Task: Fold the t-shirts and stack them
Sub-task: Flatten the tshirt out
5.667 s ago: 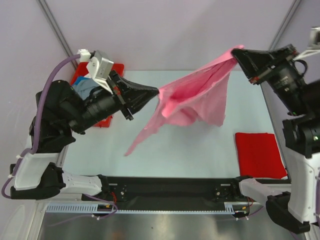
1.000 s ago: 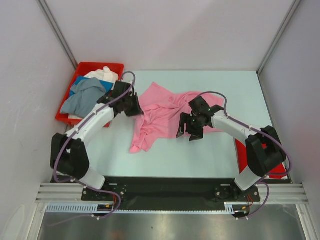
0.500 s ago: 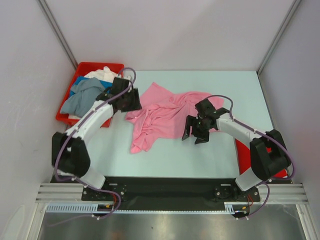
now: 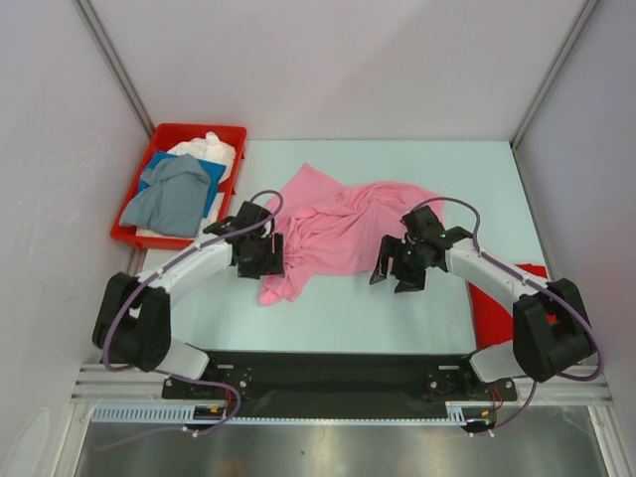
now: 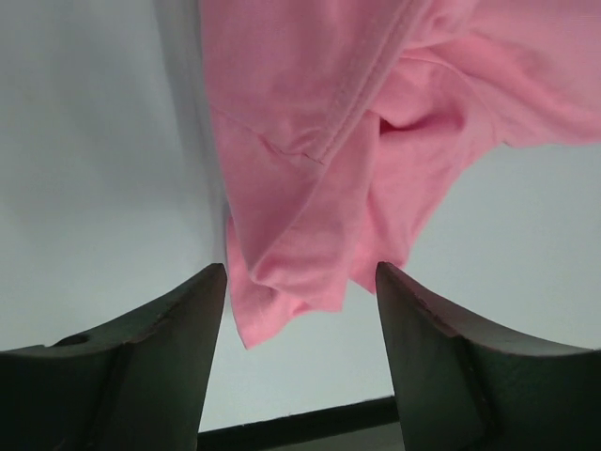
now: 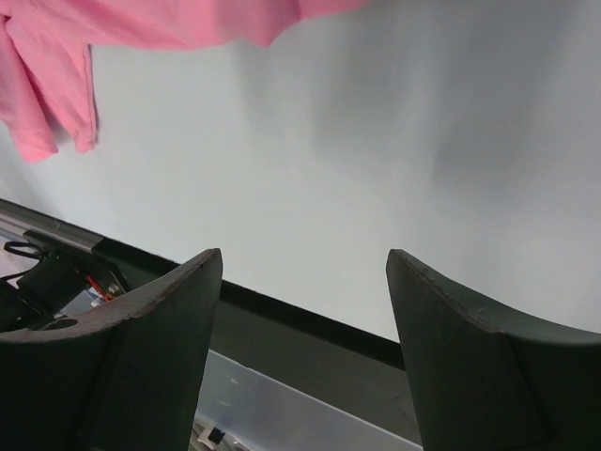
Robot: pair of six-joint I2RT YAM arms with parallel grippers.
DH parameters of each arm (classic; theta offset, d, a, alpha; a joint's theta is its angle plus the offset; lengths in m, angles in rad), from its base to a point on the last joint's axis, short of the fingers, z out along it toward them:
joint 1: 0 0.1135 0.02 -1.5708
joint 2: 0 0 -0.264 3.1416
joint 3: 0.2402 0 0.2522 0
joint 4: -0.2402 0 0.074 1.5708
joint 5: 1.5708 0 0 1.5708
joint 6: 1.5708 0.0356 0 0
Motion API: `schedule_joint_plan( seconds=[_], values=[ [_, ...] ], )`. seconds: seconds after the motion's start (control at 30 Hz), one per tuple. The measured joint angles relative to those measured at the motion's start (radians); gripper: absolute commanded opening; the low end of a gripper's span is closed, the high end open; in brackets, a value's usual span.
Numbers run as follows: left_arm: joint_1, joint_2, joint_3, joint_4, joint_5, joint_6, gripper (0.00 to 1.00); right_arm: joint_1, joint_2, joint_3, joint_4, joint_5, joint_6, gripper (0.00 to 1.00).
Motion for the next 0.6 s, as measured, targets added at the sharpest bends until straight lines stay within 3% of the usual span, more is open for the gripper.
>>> schedule_joint_plan(
  seconds=[0.07, 0.17, 0.2, 0.3, 0.4, 0.6],
  values=[
    [0.000, 0.066, 0.018, 0.005, -0.013, 0.000, 0.70, -0.006, -0.027, -0.008, -0.003, 0.000, 0.000, 0.77],
    [0.000, 0.149, 0.051, 0.011, -0.031, 0.003, 0.60, -0.019, -0.067, -0.016, -0.005, -0.008, 0.000, 0.77],
    [0.000, 0.172, 0.059, 0.013, -0.041, 0.004, 0.45, -0.029, -0.082, -0.019, -0.006, -0.010, 0.000, 0.77],
    [0.000, 0.217, 0.085, 0.012, -0.062, 0.013, 0.16, -0.056, -0.116, -0.032, -0.009, -0.014, -0.001, 0.77],
    [0.000, 0.219, 0.113, 0.007, -0.073, 0.019, 0.02, -0.082, -0.136, -0.045, -0.019, -0.015, -0.002, 0.77],
    [0.000, 0.203, 0.277, -0.029, -0.098, 0.022, 0.00, -0.108, -0.135, -0.070, -0.023, -0.019, -0.003, 0.77]
  ],
)
